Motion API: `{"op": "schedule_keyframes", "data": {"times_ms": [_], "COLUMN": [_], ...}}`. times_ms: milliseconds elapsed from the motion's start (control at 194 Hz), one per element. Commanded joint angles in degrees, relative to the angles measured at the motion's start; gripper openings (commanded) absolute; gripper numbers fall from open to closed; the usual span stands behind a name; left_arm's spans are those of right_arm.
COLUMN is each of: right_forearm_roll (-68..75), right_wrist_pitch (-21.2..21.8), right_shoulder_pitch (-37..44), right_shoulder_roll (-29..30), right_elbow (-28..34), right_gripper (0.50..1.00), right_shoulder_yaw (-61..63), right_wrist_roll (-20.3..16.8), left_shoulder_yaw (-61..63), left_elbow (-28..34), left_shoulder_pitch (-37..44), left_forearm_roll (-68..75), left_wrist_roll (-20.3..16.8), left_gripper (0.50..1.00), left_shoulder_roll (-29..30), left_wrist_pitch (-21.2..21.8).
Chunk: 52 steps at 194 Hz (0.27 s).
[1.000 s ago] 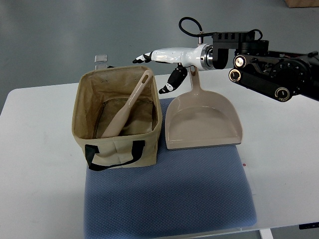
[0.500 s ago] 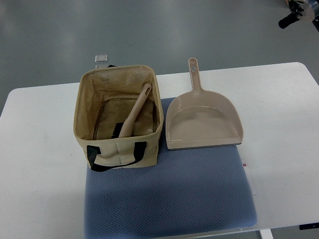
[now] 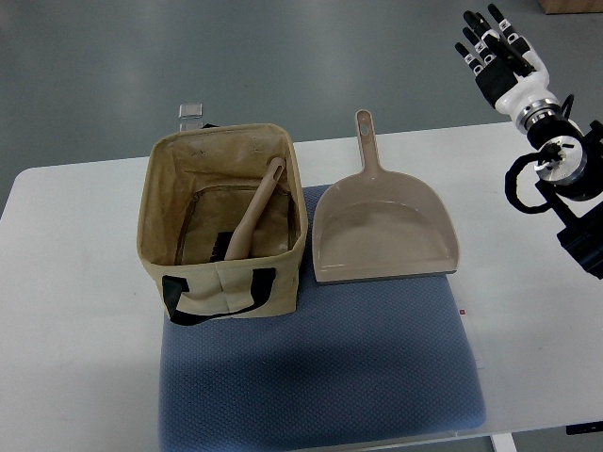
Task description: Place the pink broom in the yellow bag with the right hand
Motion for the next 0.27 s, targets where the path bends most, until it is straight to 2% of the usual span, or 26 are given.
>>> {"op": "schedule_keyframes", "data": {"times_ms": [0, 88, 263], "right_forearm_roll": [0.3, 1.3, 1.5], "right_wrist_pitch": [5.8, 10.4, 10.6], "right_shoulder_pitch": [-3.7, -6.5, -7.3], "right_shoulder_roll": [0.9, 2.3, 4.1], "right_elbow": [-0.3, -1.0, -3.6], "right_gripper": [0.934, 0.934, 0.934], "right_shoulder_yaw": [1.3, 2.9, 2.9], "right_wrist_roll": [5.5, 8.5, 9.0], "left_shoulder_yaw": [0.0, 0.0, 0.0], "left_elbow": [0.4, 0.5, 0.1], "left_shoulder_pitch": [0.0, 0.0, 0.0], "left_forearm_roll": [0.0, 0.0, 0.0], "left_wrist_roll": [0.0, 0.0, 0.0], "left_gripper": [1.000, 1.000, 1.000], "left_shoulder_roll": [0.0, 0.0, 0.0], "left_wrist_pitch": [0.0, 0.0, 0.0]}}
